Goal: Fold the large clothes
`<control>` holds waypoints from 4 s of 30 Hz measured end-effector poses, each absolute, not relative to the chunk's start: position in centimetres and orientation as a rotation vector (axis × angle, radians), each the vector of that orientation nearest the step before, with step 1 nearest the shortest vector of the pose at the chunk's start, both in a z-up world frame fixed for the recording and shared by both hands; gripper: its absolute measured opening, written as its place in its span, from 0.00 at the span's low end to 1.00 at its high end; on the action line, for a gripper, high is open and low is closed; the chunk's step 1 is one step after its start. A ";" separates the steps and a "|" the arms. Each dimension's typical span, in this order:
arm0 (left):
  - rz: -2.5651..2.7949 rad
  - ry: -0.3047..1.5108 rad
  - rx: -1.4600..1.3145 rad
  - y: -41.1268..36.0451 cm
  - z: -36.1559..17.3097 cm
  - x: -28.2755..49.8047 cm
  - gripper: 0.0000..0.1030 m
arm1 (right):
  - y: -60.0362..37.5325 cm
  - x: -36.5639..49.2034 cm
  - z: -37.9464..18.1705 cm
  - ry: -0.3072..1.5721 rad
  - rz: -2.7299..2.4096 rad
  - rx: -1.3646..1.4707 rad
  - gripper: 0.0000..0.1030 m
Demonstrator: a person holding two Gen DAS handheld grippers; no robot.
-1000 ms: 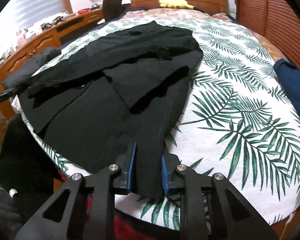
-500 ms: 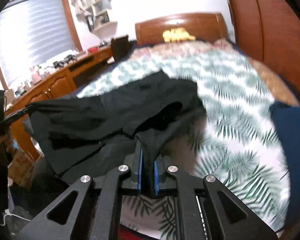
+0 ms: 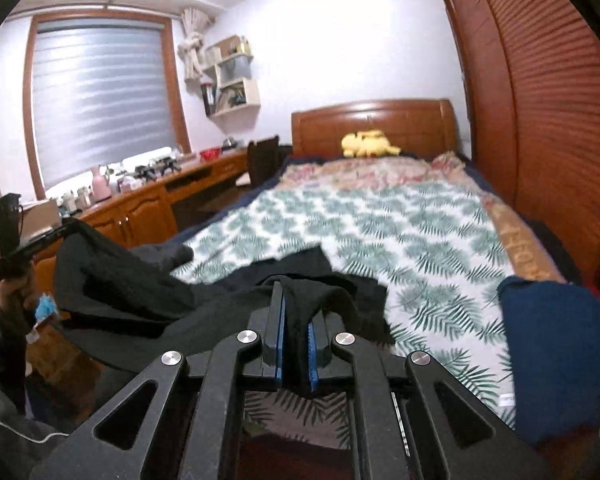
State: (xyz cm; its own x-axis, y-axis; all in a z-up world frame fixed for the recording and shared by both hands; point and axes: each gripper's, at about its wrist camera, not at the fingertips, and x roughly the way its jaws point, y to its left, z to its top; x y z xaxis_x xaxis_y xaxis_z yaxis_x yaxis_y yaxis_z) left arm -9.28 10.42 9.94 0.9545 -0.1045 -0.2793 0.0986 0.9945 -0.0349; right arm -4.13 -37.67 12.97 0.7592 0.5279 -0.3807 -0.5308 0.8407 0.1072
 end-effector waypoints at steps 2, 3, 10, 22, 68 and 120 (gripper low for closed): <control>-0.078 0.283 -0.011 10.5 10.1 -9.8 0.02 | -38.1 -4.8 13.7 0.399 0.598 -0.004 0.06; -0.053 0.290 0.002 10.4 9.8 -9.5 0.02 | -38.2 -4.9 13.9 0.401 0.618 0.001 0.06; -0.059 0.434 -0.012 10.3 4.5 -3.1 0.02 | -35.6 -0.3 9.2 0.524 0.606 -0.065 0.06; 0.012 0.535 0.033 10.0 0.7 14.5 0.02 | -33.6 17.2 -1.5 0.659 0.461 -0.122 0.06; -0.055 0.531 -0.041 10.3 -2.1 25.8 0.24 | -28.8 40.3 -4.6 0.756 0.259 -0.202 0.76; -0.368 0.730 0.095 -1.0 -7.8 18.6 0.32 | -25.0 23.9 -7.9 0.871 0.431 -0.327 0.61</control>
